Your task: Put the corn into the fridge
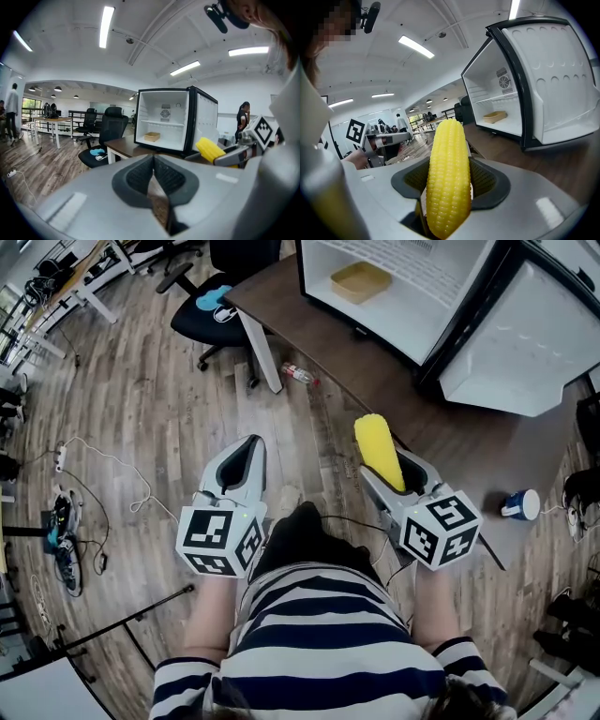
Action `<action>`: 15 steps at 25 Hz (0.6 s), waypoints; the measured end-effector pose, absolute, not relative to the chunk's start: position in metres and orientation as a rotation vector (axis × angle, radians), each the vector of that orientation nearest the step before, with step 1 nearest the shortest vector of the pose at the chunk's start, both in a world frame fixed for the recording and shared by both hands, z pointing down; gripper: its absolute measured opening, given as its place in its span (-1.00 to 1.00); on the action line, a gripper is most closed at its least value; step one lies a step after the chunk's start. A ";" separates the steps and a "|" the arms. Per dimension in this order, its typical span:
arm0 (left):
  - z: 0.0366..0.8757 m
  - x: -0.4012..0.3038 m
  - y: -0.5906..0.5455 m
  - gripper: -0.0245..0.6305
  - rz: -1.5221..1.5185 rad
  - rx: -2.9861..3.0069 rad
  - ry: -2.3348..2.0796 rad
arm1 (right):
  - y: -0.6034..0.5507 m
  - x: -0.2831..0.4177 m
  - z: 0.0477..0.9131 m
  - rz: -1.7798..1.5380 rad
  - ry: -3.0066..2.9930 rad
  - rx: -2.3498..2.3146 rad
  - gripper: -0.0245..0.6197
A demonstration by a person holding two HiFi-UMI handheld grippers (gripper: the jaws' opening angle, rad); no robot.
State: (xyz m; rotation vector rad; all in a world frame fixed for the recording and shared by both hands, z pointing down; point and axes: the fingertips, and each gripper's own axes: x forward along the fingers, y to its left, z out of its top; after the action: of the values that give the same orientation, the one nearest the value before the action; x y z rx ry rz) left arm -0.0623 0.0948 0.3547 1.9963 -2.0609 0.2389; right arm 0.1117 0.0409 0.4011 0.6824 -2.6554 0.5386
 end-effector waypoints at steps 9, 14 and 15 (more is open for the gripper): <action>0.355 -0.078 0.048 -0.93 0.202 2.085 -1.984 | 0.014 0.078 0.399 0.503 -2.634 0.681 -0.15; 0.351 -0.095 0.010 -0.93 0.190 2.129 -1.931 | -0.006 0.057 0.396 0.508 -2.616 0.684 -0.15; 0.350 -0.098 0.002 -0.93 0.192 2.140 -1.921 | -0.011 0.053 0.395 0.509 -2.611 0.687 -0.15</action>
State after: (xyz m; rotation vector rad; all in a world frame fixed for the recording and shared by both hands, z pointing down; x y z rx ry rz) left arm -0.0980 0.0021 0.3499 2.1396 -1.9206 0.1918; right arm 0.0534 -0.0115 0.3951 0.6871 -2.6105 0.5094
